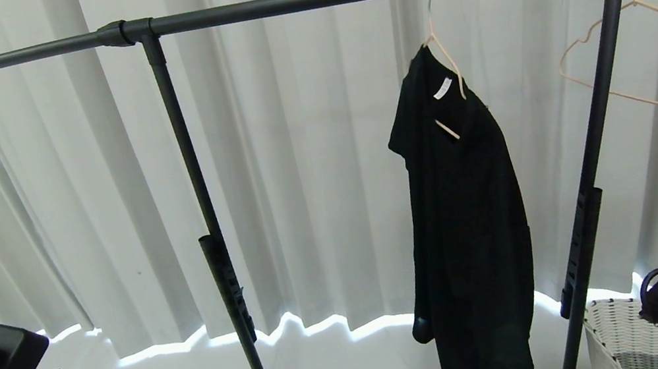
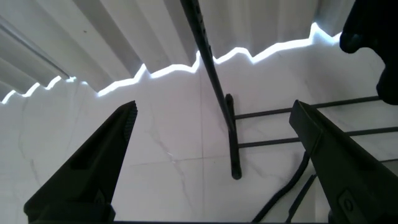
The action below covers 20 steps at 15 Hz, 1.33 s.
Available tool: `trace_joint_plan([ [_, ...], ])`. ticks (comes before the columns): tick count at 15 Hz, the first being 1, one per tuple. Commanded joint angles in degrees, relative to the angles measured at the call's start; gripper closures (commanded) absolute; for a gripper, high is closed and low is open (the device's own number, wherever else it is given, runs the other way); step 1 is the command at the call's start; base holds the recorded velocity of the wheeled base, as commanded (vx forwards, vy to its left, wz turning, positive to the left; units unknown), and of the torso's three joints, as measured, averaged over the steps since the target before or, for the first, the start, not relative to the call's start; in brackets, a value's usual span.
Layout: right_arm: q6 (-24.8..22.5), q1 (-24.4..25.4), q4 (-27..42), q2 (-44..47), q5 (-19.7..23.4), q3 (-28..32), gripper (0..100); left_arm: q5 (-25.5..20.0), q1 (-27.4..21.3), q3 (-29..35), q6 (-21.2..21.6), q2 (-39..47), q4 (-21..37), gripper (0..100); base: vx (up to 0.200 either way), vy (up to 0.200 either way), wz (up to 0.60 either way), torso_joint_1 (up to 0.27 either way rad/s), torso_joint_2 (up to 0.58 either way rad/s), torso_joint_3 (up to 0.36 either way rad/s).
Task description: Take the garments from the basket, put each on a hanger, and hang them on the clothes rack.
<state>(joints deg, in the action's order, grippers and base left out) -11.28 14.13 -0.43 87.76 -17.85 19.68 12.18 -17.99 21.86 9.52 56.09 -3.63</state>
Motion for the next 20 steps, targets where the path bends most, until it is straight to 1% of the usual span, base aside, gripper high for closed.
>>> trace_joint_plan([
  [1,-0.5,0.0,-5.0,6.8,0.1,-2.4,0,0.0,-0.4,-0.1,0.1,-0.3,-0.1,0,0.000,0.000,0.00,0.000,0.00,0.000],
  [2,-0.5,0.0,-9.2,9.4,0.0,-3.5,0,0.0,-0.5,-0.1,0.1,-0.4,-0.1,0,0.000,0.000,0.00,0.000,0.00,0.000],
  [3,-0.5,0.0,-10.1,10.2,0.0,-3.8,0,0.0,-0.6,-0.1,0.0,-0.5,-0.1,0,0.000,0.000,0.00,0.000,0.00,0.000],
  [4,-0.6,-0.1,-12.6,12.3,-0.2,-4.2,0,0.0,-1.0,-0.1,0.1,-1.2,-0.1,0,0.000,0.000,0.00,0.000,0.00,0.000],
  [5,-0.7,-0.8,-13.1,14.2,-0.3,-4.1,0,0.1,-2.3,-0.2,0.1,-2.4,-0.1,0,0.000,0.000,0.00,0.000,0.00,0.000],
  [8,-1.6,-3.8,-15.1,16.8,-0.3,-3.9,0,0.2,-4.2,-1.1,0.1,-4.6,-0.1,0,0.000,0.000,0.00,0.000,0.00,0.000],
  [10,-1.9,-5.3,-19.2,18.9,-0.3,-3.9,0,0.2,-5.6,-3.0,0.2,-6.7,-0.1,0,0.000,0.000,0.00,0.000,0.00,0.000],
  [12,-1.9,-5.6,-23.2,21.4,-0.3,-4.2,0,0.2,-6.3,-3.3,1.1,-7.7,-0.1,0,0.000,0.000,0.00,0.000,0.00,0.000],
  [19,-1.7,-7.2,-27.5,25.6,0.0,-4.0,0,0.2,-6.3,-3.0,2.3,-7.9,-0.1,0,0.000,0.000,0.00,0.000,0.00,0.000],
  [20,-1.7,-7.1,-27.5,25.8,0.0,-3.9,100,0.2,-6.3,-3.0,2.3,-7.9,-0.1,0,0.000,0.000,0.00,0.000,0.00,0.000],
])
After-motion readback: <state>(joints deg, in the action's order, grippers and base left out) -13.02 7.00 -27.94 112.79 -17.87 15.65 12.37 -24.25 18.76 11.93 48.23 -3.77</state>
